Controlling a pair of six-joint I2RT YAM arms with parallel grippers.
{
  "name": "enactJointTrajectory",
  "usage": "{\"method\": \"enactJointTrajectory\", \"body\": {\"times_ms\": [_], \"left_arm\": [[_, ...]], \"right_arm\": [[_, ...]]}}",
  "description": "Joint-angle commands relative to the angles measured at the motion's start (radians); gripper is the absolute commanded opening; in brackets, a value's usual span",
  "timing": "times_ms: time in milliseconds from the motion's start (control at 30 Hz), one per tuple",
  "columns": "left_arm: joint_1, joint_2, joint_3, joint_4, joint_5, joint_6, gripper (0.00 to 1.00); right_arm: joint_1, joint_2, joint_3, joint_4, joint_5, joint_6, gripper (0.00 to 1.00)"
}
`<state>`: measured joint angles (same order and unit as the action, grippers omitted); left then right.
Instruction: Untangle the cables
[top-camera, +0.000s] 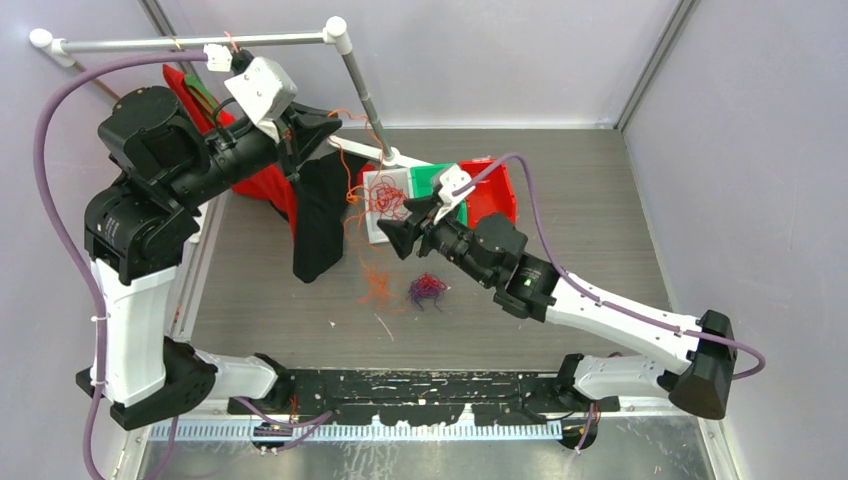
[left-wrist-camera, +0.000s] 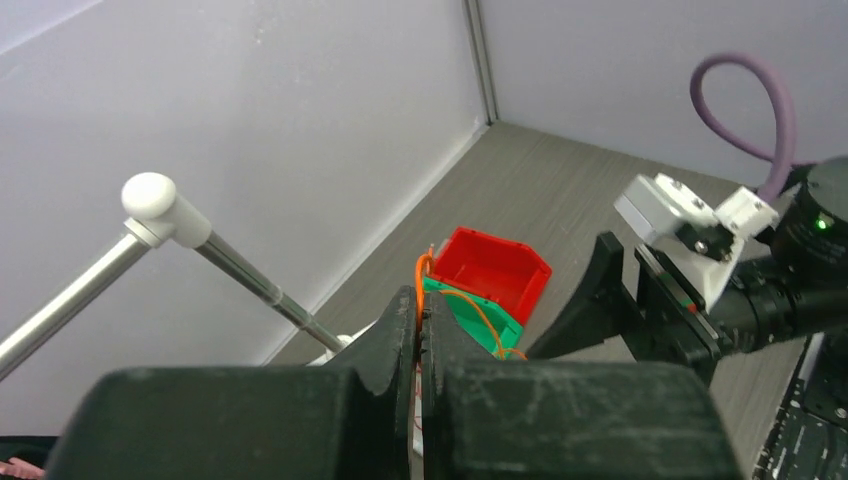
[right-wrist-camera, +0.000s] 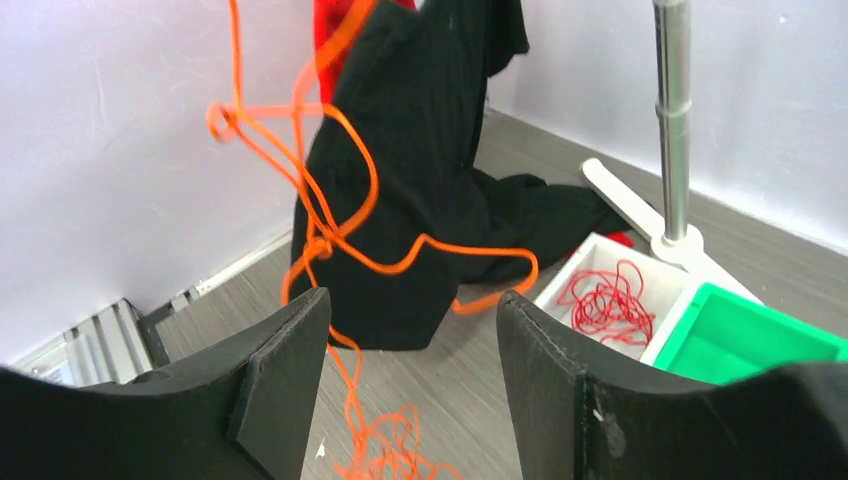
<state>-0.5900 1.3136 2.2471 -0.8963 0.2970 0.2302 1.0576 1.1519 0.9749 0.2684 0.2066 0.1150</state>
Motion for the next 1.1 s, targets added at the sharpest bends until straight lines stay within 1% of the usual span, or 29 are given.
{"method": "enactJointTrajectory", "body": {"times_ms": [0, 100, 233, 333, 500, 667, 833, 933, 1067], "left_arm": [[-0.004, -0.036, -0.029, 0.001, 0.051, -0.038, 0.00], [-0.004, -0.036, -0.045, -0.023, 0.082, -0.059, 0.00], [-0.004, -0.083, -0.079, -0.035, 0.120, -0.063, 0.00], [-0.004, -0.088, -0.076, -0.063, 0.147, -0.057, 0.00], [-0.003, -0.082, -0.061, -0.156, 0.208, -0.031, 0.00], [-0.004, -0.088, -0.086, -0.218, 0.245, -0.007, 0.00], [-0.004, -0.099, -0.132, -0.239, 0.252, 0.013, 0.00], [-0.004, -0.107, -0.164, -0.237, 0.228, 0.026, 0.00], [-0.004, -0.115, -0.197, -0.230, 0.232, 0.029, 0.00]], "right_arm": [[-0.012, 0.020, 0.101, -0.002, -0.087, -0.006, 0.66], [-0.019, 0.038, 0.120, -0.007, -0.093, -0.029, 0.66], [-0.024, 0.072, 0.137, -0.035, -0.101, -0.063, 0.66], [-0.028, 0.081, 0.130, -0.047, -0.063, -0.086, 0.62], [-0.037, 0.038, 0.097, -0.020, -0.018, -0.089, 0.62], [-0.053, -0.005, 0.076, -0.026, 0.012, -0.090, 0.62], [-0.058, -0.035, 0.045, -0.027, 0.003, -0.071, 0.62], [-0.059, -0.057, 0.030, -0.026, -0.017, -0.046, 0.67], [-0.060, -0.070, 0.013, -0.011, 0.002, -0.028, 0.67]]}}
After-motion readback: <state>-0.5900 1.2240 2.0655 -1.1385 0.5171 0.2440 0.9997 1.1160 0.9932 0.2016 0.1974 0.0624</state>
